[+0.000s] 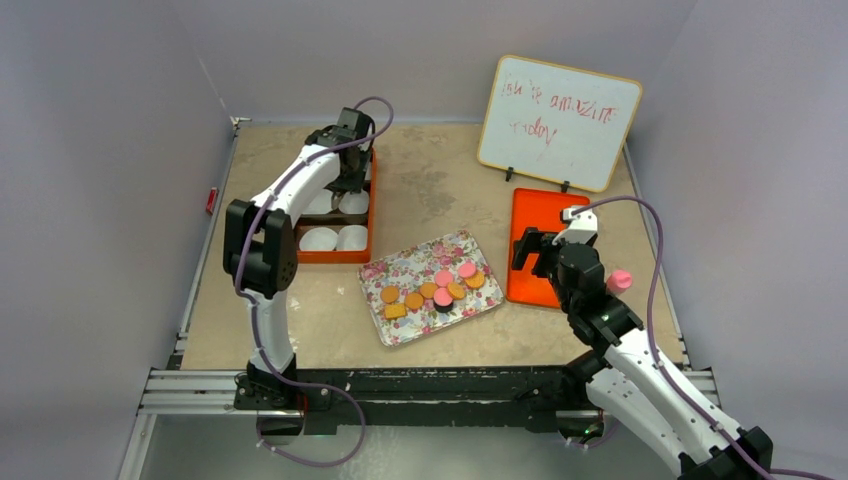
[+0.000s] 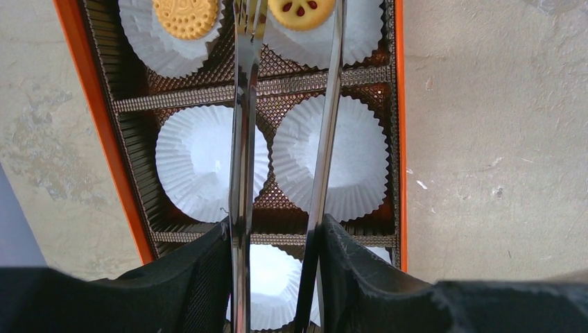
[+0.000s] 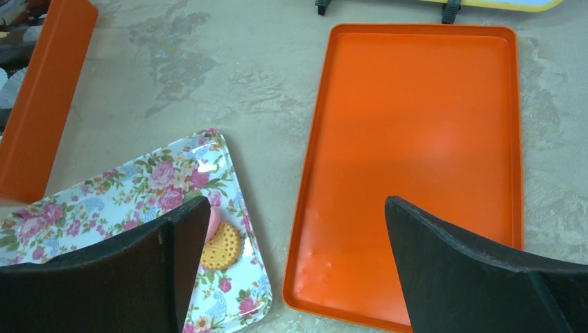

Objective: Pack the cookies

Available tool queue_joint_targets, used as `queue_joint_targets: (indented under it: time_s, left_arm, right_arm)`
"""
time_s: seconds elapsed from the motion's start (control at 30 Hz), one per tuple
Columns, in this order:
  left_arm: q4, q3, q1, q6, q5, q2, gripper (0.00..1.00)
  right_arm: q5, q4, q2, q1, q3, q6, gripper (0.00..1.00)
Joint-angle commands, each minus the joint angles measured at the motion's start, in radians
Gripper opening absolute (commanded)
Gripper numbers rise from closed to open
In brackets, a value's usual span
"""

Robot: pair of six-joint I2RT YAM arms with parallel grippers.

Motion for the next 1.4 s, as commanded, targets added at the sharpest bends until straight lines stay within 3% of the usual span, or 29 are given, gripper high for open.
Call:
queue_joint_targets:
  time_s: [0.0,0.23,0.63,1.1,1.37]
  left_arm:
    - [0.02,0.028,0.01,0.011,0.003,0.008,0.42]
    - [0.013,0.03,0.01,0.006,-0.001,-0.029,0.42]
    - [-0.01,-0.026,-0.019,-0.004,0.027,-0.221,0.42]
    - [-0.046,-0.201,-0.218,-0.029,0.044,-0.427,0.41]
    - [-0.004,-0.351,-0.295,-0.064,0.165,-0.511,0.41]
  right_arm:
    - [0.014,0.024,-0.012,0.001,0.006,-0.01,0.99]
    - [0.02,0.015,-0.027,0.002,0.004,-0.01,0.99]
    - [0.017,0.005,-0.027,0.001,0.019,-0.005,0.99]
    - [0.009,-0.009,-0.02,0.001,0.036,-0.002,0.99]
    - [0.008,-0.016,-0.026,0.001,0.043,0.002,0.99]
